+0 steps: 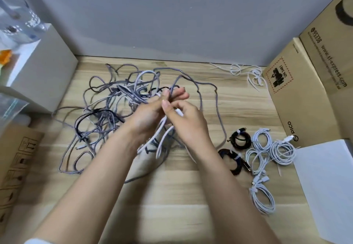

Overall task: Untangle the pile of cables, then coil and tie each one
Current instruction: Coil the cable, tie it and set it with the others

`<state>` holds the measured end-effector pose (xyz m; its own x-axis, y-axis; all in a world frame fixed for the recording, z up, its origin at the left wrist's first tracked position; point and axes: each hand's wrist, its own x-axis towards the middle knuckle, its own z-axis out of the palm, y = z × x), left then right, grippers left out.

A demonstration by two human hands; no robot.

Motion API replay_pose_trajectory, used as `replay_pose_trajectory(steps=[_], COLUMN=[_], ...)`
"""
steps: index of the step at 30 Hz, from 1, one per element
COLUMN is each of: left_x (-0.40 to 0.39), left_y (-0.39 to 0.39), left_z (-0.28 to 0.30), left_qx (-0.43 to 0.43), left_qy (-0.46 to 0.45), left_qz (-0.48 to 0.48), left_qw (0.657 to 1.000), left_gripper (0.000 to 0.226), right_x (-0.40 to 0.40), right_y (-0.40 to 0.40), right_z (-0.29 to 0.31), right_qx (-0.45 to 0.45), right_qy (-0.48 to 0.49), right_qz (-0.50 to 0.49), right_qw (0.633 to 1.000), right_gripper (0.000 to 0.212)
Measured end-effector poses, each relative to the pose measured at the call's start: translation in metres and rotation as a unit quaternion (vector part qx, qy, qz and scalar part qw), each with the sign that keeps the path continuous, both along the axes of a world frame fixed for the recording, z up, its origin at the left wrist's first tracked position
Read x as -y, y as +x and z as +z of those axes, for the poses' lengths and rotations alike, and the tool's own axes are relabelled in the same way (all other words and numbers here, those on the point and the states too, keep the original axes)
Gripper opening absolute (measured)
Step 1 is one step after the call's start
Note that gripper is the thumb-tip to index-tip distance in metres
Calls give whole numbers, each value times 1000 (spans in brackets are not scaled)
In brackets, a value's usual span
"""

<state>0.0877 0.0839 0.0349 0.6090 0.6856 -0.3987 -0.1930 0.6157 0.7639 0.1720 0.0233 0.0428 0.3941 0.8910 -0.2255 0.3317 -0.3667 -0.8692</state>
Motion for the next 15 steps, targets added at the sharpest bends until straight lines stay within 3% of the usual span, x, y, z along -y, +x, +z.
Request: replay_pose_trajectory(steps=[2,6,12,15], left_x=[6,6,-23,-38], left_y=[-1,-1,-5,-10], left_z=[-3,-6,-4,1], left_qx=[-5,13,93,101], left_qy=[6,-33,-168,-164], left_qz=[-5,-6,87,113], left_qw=[1000,999,977,975], left_gripper=[40,48,63,61], right_x=[-1,1,18,38], right_y=[-3,0,-4,-2], right_z=[-3,-4,34,62], right_qx=[-35,-117,-219,-235], right_qy=[20,27,131,198], right_qz=[14,28,55,131], right_qw=[999,992,965,943], right_gripper=[63,34,30,35])
